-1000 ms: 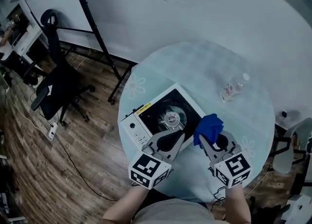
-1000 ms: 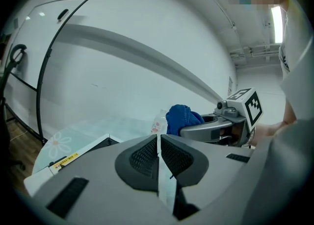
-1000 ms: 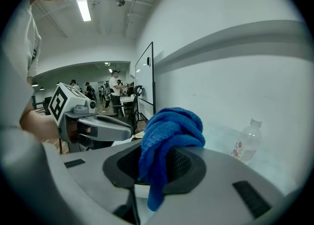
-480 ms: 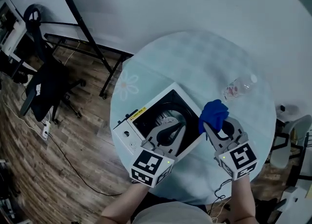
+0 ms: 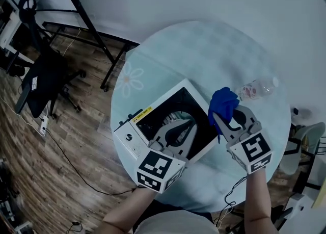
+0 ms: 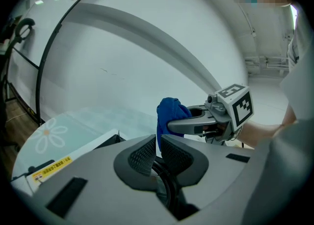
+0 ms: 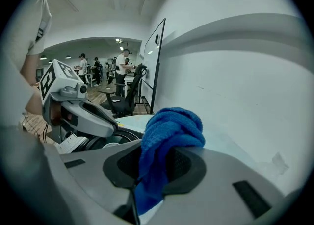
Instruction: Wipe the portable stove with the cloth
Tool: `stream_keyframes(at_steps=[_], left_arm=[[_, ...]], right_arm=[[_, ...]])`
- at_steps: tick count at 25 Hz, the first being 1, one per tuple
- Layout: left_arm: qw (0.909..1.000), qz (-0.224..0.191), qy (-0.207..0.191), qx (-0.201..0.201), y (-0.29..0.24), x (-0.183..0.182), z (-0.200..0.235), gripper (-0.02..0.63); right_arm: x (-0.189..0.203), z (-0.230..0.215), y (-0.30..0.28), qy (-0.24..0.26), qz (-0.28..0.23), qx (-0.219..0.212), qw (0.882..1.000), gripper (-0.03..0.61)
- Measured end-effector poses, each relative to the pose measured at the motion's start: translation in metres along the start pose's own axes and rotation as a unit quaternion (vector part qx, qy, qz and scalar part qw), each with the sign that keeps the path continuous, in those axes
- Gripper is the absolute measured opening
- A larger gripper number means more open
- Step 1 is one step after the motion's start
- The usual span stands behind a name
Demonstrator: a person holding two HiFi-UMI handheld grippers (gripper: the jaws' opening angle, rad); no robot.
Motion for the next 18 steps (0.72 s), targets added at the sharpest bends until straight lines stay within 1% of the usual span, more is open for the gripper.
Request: stream_keyframes(at_steps=[4, 7, 11, 15, 18], left_arm=[[0.9999, 0.006, 0.013, -0.005, -0.002, 0.004, 0.008, 0.038], [0.9997, 0.014, 0.015, -0.012, -0.004, 0.005, 0.014, 0.038], [0.9992, 0.028, 0.021, -0.021, -0.006, 0.006, 0.021, 0.038], [0.9989, 0.02, 0.039, -0.017, -0.009, 0.0, 0.027, 0.038], [0.999, 0.015, 0.041, -0.011, -0.013, -0.003, 0.027, 0.038]], right_arm=[[0.002, -0.007, -0.019, 0.02, 0.016, -0.014, 1.0, 0.101], [0.004, -0.011, -0.035, 0.033, 0.03, -0.023, 0.999, 0.101], [0.004, -0.013, -0.056, 0.038, 0.04, -0.043, 0.998, 0.1], [0.004, -0.013, -0.077, 0.056, 0.059, -0.079, 0.994, 0.1], [0.004, -0.012, -0.091, 0.072, 0.075, -0.109, 0.989, 0.1]])
Point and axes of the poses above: the fingertips, and each gripper's own axes: y backward along the fingers, z to its left, x out of its underside, the point moved 4 cm from there along y, backward along the fingers
